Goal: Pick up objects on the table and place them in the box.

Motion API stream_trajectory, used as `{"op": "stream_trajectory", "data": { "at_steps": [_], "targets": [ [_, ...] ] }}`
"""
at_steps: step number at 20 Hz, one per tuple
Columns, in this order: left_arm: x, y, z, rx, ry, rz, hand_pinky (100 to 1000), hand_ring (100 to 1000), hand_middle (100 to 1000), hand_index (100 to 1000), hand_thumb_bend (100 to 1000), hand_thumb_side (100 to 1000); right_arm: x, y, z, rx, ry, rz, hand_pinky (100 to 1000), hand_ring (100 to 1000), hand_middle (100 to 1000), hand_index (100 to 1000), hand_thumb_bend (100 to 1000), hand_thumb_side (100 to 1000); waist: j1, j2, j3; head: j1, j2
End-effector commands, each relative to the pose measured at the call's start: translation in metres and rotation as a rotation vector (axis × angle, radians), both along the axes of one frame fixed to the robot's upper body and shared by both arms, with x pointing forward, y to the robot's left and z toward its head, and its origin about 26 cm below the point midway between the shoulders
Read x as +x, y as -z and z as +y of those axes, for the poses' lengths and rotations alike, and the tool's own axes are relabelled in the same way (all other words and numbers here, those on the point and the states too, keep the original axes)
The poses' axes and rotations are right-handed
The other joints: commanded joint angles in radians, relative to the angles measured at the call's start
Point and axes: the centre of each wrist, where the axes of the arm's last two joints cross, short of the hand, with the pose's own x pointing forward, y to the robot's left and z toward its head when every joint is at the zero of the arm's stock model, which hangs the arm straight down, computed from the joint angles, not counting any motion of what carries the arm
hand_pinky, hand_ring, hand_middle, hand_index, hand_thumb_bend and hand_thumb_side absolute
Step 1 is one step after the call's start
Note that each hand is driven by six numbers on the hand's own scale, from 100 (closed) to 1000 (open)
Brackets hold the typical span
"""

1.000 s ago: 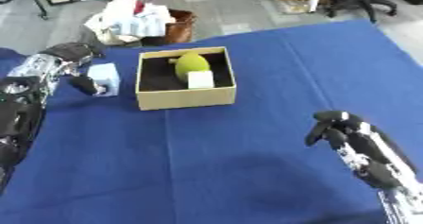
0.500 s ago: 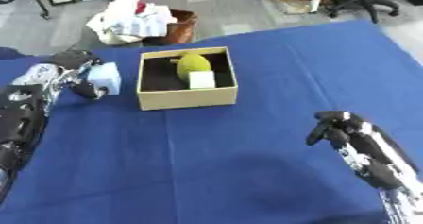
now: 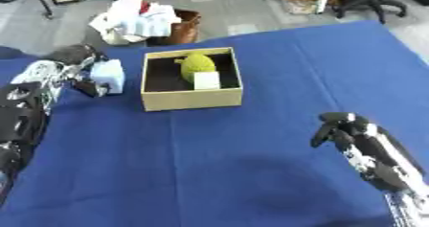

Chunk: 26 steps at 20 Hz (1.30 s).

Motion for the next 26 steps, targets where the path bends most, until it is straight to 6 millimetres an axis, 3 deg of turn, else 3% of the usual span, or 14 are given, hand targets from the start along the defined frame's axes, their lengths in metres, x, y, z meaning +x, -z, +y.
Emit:
{"op": "stream_trajectory", "data": {
  "at_steps": [1, 5, 9, 17, 23, 26],
  "targets": [
    [-0.005, -0.048, -0.007, 0.005, 0.113, -0.102, 769, 627, 568, 757, 100, 260, 0.001, -0.006, -0.004, -0.014, 0.004, -0.022, 576, 586, 542, 779, 100, 456, -0.012, -0.008, 0.002, -0.004, -0.002],
    [-0.008, -0.057, -0.037, 0.011, 0.282, -0.067, 769, 630, 572, 758, 100, 267, 0.001, -0.006, -0.003, -0.013, 0.001, -0.024, 577, 586, 542, 779, 100, 455, -0.012, -0.01, -0.001, -0.005, -0.004],
    [-0.008, -0.049, -0.057, 0.043, 0.371, 0.041, 763, 630, 573, 757, 100, 278, 0.001, -0.007, -0.003, -0.012, 0.0, -0.025, 577, 586, 543, 779, 100, 455, -0.012, -0.011, -0.004, -0.007, -0.005],
    [-0.007, -0.022, -0.079, 0.093, 0.44, 0.181, 754, 632, 581, 763, 100, 301, 0.001, -0.007, -0.003, -0.013, 0.0, -0.024, 578, 586, 543, 779, 100, 454, -0.013, -0.012, -0.003, -0.011, -0.003],
    [-0.008, -0.014, -0.091, 0.138, 0.442, 0.187, 757, 643, 605, 783, 157, 327, 0.001, -0.006, -0.002, -0.013, -0.002, -0.023, 578, 586, 543, 779, 100, 453, -0.015, -0.015, -0.001, -0.012, -0.004],
    [-0.008, -0.013, -0.091, 0.14, 0.41, 0.15, 754, 642, 605, 789, 130, 320, 0.001, -0.006, -0.002, -0.012, -0.002, -0.023, 578, 586, 543, 779, 100, 454, -0.016, -0.015, -0.001, -0.014, -0.005]
  ]
}}
